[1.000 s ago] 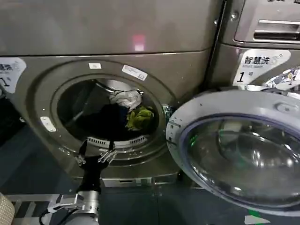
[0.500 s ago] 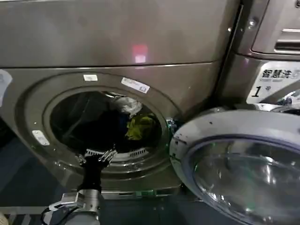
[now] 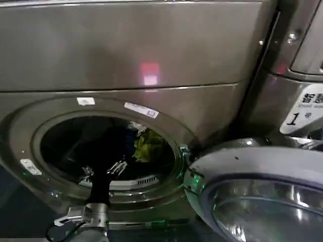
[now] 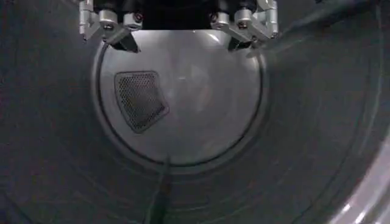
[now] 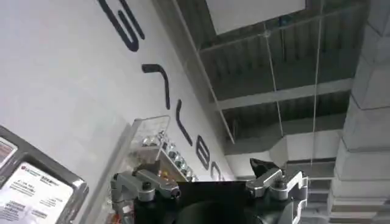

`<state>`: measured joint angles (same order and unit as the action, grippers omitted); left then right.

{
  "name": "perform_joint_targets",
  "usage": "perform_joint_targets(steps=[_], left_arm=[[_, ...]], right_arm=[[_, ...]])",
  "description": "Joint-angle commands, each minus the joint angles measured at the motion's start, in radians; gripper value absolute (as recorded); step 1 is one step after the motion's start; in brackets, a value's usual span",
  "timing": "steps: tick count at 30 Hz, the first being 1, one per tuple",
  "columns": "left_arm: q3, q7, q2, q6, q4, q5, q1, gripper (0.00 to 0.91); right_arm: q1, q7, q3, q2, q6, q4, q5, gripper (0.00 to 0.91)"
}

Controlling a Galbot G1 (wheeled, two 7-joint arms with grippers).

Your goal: Grasp the clothes from the dryer.

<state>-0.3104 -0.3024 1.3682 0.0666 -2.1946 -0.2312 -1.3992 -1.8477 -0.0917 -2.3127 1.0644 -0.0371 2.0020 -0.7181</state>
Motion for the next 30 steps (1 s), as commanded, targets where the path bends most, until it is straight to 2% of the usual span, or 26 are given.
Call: perform_joint_targets(steps=[1, 18, 30], left_arm=[[-0.002, 0.000, -0.001, 0.010, 0.157, -0.043, 0.210, 0.907], [0.061, 0.003, 0.064, -0.002, 0.735, -0.078, 0.722, 0.907], [0.073, 0.051, 0.112, -0.050, 1.055, -0.045, 0.918, 0.907]], right_arm=[[-0.010, -0.001, -0.018, 0.000, 0.001, -0.003, -0.002, 0.907], [-0.013, 0.012, -0.042, 0.006, 0.002, -0.012, -0.010, 0.907], [-0.008, 0.014, -0.046, 0.007, 0.000, -0.015, -0.019, 0.907]])
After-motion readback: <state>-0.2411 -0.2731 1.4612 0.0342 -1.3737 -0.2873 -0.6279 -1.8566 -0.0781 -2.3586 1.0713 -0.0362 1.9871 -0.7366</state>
